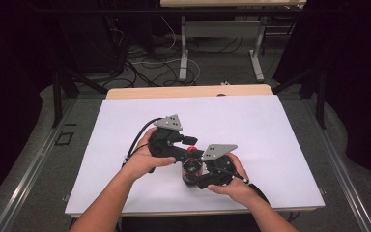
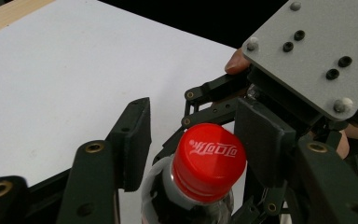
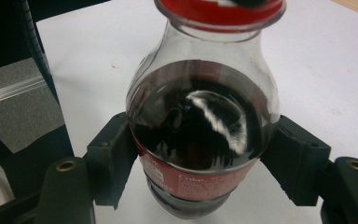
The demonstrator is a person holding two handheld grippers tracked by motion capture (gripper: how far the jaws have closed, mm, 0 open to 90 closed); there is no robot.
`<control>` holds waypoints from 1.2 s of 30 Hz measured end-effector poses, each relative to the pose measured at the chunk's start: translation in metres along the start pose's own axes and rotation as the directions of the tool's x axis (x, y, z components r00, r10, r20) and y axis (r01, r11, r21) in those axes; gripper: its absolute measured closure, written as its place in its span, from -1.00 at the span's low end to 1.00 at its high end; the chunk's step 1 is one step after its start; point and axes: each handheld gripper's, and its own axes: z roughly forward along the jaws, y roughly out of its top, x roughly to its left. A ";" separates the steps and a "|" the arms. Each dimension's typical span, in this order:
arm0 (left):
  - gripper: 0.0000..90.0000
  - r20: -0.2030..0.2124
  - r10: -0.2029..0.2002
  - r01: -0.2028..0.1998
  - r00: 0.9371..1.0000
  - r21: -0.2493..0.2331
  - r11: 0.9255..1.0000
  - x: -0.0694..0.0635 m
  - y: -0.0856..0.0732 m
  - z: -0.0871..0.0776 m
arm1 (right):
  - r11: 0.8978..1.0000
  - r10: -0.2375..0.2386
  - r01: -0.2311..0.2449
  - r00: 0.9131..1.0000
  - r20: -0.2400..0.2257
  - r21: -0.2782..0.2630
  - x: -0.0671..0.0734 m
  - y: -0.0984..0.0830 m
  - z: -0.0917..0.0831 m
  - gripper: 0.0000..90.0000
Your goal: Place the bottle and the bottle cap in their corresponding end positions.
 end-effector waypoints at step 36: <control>0.37 -0.338 -0.208 0.179 0.918 -0.115 0.977 -0.015 0.005 -0.004 | 0.997 0.071 -0.071 0.993 0.098 -0.002 -0.007 -0.004 0.003 -0.33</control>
